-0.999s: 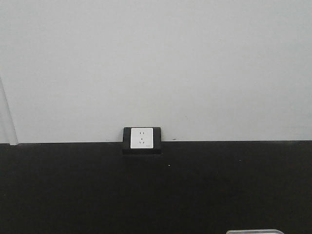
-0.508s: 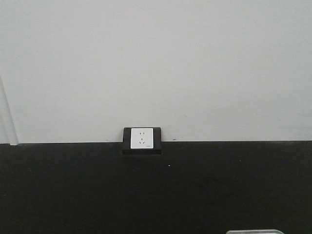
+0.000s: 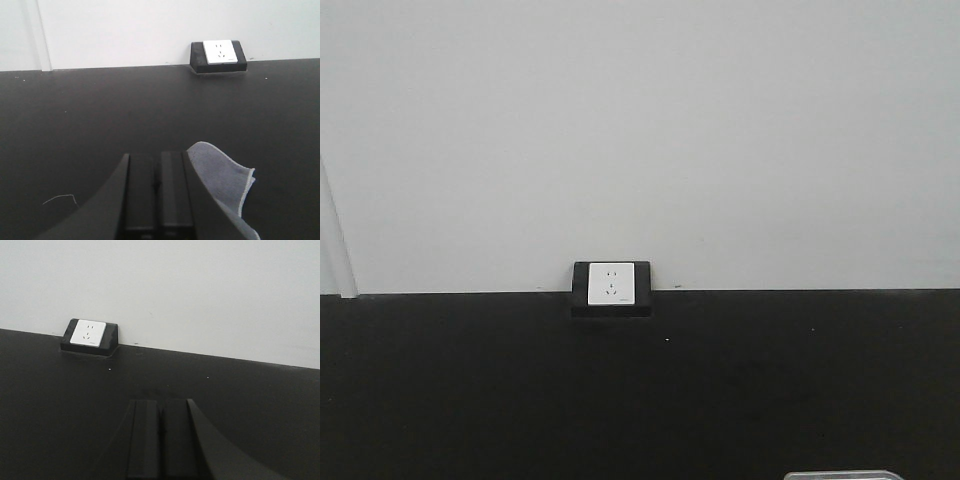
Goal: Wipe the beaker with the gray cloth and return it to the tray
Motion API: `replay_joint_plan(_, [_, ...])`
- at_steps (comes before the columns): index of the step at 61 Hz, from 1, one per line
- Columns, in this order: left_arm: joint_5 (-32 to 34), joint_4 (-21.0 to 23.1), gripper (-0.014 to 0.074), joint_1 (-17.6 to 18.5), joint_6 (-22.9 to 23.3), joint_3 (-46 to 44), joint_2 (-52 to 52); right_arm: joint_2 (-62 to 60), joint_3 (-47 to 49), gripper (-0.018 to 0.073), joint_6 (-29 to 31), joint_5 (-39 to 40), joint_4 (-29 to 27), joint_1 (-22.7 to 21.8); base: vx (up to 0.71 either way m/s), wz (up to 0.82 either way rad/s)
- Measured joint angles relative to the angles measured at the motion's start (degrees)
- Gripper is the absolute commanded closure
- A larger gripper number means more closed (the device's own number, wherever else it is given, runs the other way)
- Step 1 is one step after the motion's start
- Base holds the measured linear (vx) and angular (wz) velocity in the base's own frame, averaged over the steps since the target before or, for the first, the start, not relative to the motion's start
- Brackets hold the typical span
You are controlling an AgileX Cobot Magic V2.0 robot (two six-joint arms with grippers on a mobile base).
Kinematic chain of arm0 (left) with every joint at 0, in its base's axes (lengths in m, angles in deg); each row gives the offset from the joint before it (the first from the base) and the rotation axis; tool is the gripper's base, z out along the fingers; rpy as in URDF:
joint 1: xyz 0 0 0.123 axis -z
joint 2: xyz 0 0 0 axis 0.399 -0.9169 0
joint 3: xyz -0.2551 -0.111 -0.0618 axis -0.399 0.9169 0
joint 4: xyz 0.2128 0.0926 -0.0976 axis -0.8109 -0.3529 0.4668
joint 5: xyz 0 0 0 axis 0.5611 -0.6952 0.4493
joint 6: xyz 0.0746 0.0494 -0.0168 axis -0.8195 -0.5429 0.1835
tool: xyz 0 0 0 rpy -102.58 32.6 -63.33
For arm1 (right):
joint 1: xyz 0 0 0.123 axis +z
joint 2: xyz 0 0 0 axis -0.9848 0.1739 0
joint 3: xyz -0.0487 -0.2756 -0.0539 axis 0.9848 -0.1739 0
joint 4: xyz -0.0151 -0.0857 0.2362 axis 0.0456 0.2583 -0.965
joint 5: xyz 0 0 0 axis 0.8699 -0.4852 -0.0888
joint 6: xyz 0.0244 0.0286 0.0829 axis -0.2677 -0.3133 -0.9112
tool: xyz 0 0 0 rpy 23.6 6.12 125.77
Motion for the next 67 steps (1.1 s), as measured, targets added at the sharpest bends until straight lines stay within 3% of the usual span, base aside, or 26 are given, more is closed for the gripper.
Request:
replay_joint_plan(53, [0.94, 0.44, 0.0602, -0.12, 0.11, 0.24, 0.20, -0.29, -0.72, 0.0567, 0.00, 0.28, 0.16, 0.00, 0.00, 0.00])
replay_joint_plan(67, [0.94, 0.44, 0.0602, -0.12, 0.11, 0.24, 0.20, -15.35, -15.07, 0.0567, 0.00, 1.98, 0.21, 0.00, 0.00, 0.00])
